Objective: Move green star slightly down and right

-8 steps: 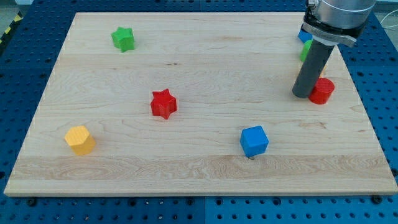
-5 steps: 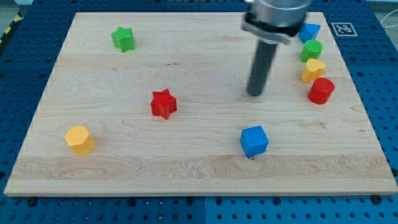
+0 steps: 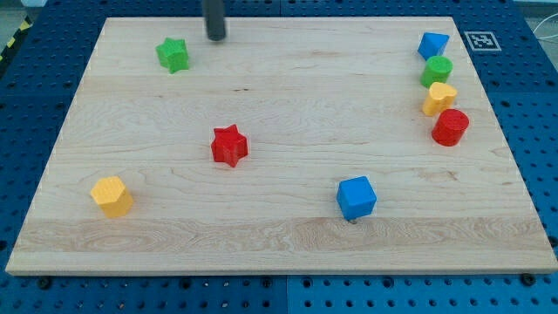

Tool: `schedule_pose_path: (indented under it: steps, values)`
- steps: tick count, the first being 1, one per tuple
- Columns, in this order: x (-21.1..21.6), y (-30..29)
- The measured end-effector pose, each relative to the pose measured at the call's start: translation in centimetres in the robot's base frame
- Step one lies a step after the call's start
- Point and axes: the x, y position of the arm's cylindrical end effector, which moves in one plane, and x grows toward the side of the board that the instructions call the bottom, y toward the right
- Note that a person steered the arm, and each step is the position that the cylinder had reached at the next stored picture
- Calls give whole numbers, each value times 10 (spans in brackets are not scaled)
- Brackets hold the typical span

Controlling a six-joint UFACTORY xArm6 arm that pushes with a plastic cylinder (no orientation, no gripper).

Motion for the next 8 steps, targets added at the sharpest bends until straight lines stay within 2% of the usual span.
schedule_pose_path:
  steps: [1,2,3,5,7,8]
  values:
    - [1,-65]
    - [15,-71]
    - [39,-61]
    - [56,-37]
    - [99,-43]
    - [105,-43]
